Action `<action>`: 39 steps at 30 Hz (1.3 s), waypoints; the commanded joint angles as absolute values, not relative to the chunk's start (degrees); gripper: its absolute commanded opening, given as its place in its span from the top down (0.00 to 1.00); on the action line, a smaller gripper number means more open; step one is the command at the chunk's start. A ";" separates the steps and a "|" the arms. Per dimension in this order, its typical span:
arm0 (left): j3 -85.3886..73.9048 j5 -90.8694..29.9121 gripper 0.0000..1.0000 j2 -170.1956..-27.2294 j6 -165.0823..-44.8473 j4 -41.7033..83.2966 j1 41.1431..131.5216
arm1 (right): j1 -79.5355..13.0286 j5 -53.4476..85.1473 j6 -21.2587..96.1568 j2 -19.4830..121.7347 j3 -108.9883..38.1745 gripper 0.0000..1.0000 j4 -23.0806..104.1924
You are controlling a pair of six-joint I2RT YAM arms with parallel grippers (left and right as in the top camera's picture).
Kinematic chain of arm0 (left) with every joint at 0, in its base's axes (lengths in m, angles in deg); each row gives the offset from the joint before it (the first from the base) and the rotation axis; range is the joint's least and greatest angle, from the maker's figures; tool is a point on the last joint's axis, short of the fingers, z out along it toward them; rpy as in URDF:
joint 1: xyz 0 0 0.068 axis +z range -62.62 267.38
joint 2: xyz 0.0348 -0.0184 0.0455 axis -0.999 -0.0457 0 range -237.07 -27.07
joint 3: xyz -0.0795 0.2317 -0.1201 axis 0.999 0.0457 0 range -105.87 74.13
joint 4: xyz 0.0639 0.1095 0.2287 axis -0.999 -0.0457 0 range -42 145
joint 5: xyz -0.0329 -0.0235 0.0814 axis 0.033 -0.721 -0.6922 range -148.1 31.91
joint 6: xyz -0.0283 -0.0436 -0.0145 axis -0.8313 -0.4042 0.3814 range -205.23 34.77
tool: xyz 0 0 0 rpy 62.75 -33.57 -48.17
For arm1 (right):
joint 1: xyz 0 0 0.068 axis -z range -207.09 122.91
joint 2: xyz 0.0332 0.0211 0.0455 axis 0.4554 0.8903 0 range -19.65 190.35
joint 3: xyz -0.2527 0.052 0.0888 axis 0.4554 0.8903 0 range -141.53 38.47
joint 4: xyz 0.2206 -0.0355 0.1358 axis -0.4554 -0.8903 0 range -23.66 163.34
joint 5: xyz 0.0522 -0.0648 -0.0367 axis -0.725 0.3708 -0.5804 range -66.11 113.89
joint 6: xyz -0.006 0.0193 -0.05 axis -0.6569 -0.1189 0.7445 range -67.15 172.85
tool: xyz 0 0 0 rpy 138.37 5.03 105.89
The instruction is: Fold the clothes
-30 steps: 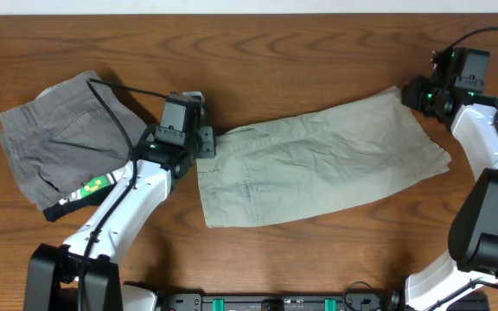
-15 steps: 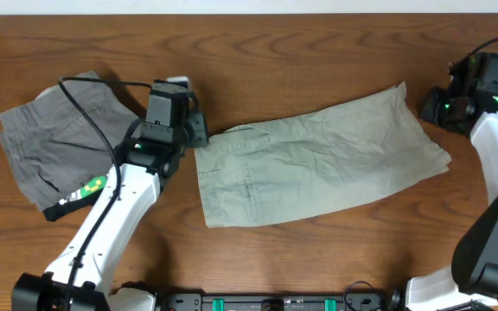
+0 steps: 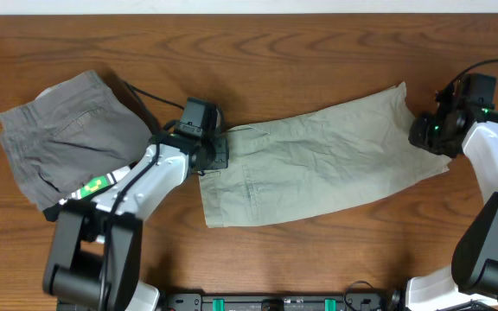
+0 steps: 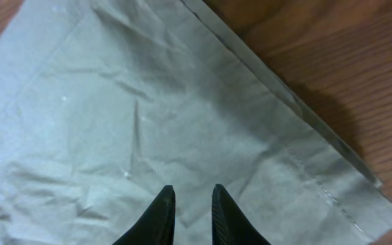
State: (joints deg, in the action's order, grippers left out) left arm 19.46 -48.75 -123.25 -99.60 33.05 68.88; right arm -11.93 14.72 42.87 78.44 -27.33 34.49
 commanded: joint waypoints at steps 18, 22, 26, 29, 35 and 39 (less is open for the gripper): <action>20.09 -48.84 0.83 -128.62 -96.54 38.60 69.56 | -11.67 21.76 38.24 80.80 -6.46 0.86 43.21; 20.09 -48.86 0.83 -128.62 -95.71 38.21 70.89 | -11.67 23.71 34.56 80.80 -4.47 0.88 40.83; 20.07 -48.84 0.83 -128.62 -94.77 38.91 72.33 | -11.67 23.69 31.15 80.80 -3.73 0.91 37.92; 20.07 -48.86 0.83 -128.62 -94.18 40.24 73.12 | -11.67 23.66 29.21 80.80 -3.70 0.92 35.15; 20.01 -48.27 0.77 -128.62 -94.20 42.31 74.17 | -11.71 23.69 27.64 80.80 -3.70 0.89 31.39; 19.72 -47.70 0.77 -128.01 -94.20 41.37 74.26 | -11.71 23.69 27.57 80.75 -3.75 0.87 31.30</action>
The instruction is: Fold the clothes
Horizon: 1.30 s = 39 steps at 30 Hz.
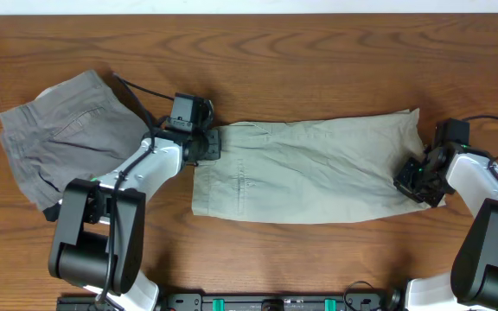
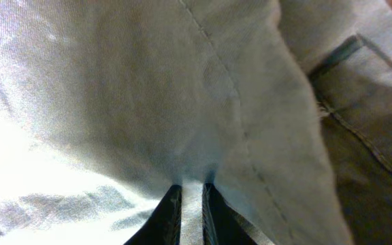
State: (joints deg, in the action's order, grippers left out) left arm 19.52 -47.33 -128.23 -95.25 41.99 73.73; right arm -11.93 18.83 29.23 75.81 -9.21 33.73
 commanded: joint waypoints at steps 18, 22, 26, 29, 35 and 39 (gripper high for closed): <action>17.12 -46.15 0.23 -107.82 -94.03 18.69 82.72 | -14.80 12.06 41.58 63.90 -26.30 0.84 27.30; 18.93 -40.16 0.20 -110.05 -93.79 17.51 84.84 | -19.80 6.24 43.61 61.89 -26.85 0.85 27.19; 19.44 -35.11 0.19 -114.13 -93.79 17.51 86.17 | -26.25 4.08 44.14 62.50 -26.35 0.84 26.84; 19.44 -32.69 0.19 -117.83 -93.13 17.49 86.34 | -30.90 3.97 44.14 63.86 -26.24 0.84 26.88; 19.44 -30.06 0.19 -123.99 -93.15 15.76 86.34 | -38.51 3.95 44.14 68.12 -26.24 0.84 27.26; 19.44 -25.41 0.19 -126.09 -93.15 15.37 86.34 | -41.57 3.95 44.12 72.36 -26.24 0.84 28.72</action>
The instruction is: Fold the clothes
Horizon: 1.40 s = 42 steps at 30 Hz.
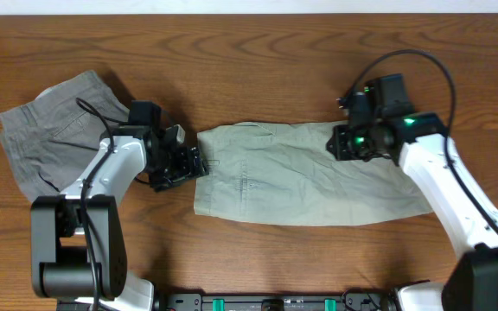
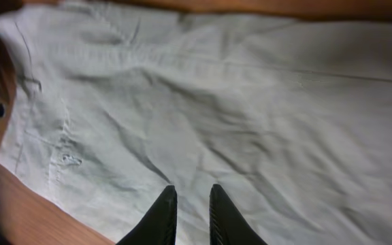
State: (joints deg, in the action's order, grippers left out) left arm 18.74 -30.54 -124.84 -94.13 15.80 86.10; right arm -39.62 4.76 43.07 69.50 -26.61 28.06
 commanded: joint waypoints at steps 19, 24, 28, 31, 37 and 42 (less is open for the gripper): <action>23.55 -23.97 0.19 -126.31 -92.69 16.02 86.34 | -47.62 2.09 43.72 86.87 -26.24 0.86 31.43; 26.45 -17.80 0.19 -126.31 -92.76 17.27 86.34 | -47.73 2.51 43.70 86.87 -26.24 0.85 31.80; 27.94 -14.33 0.19 -126.31 -92.80 16.81 86.34 | -47.73 2.68 43.70 86.87 -26.24 0.85 31.74; 28.25 -14.44 0.19 -126.31 -92.76 15.93 86.34 | -47.73 2.66 43.70 86.87 -26.24 0.85 31.54; 28.27 -14.37 0.20 -126.31 -92.78 15.89 86.34 | -47.73 2.68 43.70 86.87 -26.24 0.85 31.32; 28.25 -14.39 0.20 -126.28 -92.87 13.66 87.20 | -47.73 2.97 43.72 86.87 -26.24 0.84 30.67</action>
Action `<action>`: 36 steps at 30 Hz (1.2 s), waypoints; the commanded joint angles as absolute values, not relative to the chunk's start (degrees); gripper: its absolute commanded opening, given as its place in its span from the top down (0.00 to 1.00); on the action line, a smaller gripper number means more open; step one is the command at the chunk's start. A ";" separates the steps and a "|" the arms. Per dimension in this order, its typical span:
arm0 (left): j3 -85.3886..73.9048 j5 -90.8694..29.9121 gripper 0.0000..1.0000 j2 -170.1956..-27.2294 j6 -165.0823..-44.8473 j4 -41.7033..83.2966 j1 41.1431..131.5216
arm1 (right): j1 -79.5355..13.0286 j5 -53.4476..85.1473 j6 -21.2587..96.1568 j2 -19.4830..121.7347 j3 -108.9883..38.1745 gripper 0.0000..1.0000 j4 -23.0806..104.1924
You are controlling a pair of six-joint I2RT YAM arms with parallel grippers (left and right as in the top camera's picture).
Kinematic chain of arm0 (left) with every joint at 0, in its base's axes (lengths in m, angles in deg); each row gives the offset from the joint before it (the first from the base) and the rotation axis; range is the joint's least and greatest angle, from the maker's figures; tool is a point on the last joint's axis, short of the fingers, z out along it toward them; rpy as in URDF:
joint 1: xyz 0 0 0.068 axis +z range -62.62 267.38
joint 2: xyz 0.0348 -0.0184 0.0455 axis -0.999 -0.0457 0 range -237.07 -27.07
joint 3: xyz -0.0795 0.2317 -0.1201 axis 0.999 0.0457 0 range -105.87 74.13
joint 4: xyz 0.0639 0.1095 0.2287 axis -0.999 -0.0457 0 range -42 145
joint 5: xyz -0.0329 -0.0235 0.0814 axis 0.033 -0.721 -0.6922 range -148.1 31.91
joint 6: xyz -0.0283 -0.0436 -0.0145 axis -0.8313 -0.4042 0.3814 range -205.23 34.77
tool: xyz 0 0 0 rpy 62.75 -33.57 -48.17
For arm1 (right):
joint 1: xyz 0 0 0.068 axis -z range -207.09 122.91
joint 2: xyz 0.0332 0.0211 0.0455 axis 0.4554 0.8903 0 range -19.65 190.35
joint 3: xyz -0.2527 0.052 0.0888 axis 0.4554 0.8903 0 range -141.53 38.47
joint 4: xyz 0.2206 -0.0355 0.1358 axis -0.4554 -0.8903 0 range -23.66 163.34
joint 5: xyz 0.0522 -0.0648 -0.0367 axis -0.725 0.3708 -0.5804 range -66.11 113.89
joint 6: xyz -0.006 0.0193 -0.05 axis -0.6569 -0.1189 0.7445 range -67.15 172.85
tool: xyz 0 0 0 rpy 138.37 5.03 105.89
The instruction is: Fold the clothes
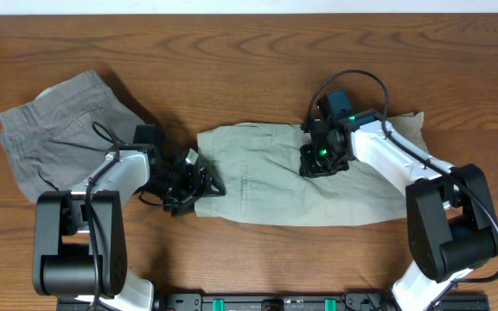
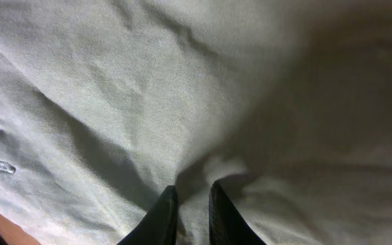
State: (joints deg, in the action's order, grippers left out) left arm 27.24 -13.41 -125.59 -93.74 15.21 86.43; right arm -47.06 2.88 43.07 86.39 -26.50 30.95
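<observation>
Light khaki trousers lie flat across the middle of the table, waist to the left. My right gripper is down on their middle. In the right wrist view its fingers stand almost together, tips pressed into the khaki cloth, which puckers a little around them. My left gripper lies at the lower left corner of the waist, touching the edge. From overhead I cannot make out how its fingers stand. A second garment, grey shorts, lies crumpled at the far left.
The wooden table stretches bare behind the trousers. The right arm's cable loops above the gripper. The left arm's cable trails over the edge of the grey shorts.
My right gripper was raised over the trousers' upper middle and is now down on the cloth, a little further left. My left gripper has shifted from the waist's left edge to its lower left corner.
The trousers lay slanted, my left gripper at the waist and my right at the leg end. Then they lay straight, the right gripper shut on the leg end. After that it hung above the middle, and now it presses there.
</observation>
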 commanded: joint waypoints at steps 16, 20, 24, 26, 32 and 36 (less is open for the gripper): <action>28.29 -10.68 0.02 -126.28 -97.17 6.51 89.05 | -47.73 3.12 43.70 86.87 -26.24 0.84 30.84; 29.99 -10.70 0.02 -126.28 -101.09 10.80 87.61 | -47.73 3.12 43.72 86.87 -26.24 0.84 30.80; 34.82 -10.04 0.02 -126.28 -107.73 18.80 86.28 | -47.73 3.12 43.70 86.87 -26.24 0.83 30.75; 36.99 -7.99 0.02 -126.28 -109.37 22.49 86.28 | -47.73 3.12 43.70 86.87 -26.24 0.83 30.75; 40.66 -9.32 0.02 -126.28 -114.57 31.93 86.32 | -47.73 3.12 43.70 86.87 -26.24 0.83 30.71; 40.64 -10.17 0.02 -126.28 -116.23 33.51 86.32 | -47.73 3.12 43.70 86.87 -26.24 0.83 30.69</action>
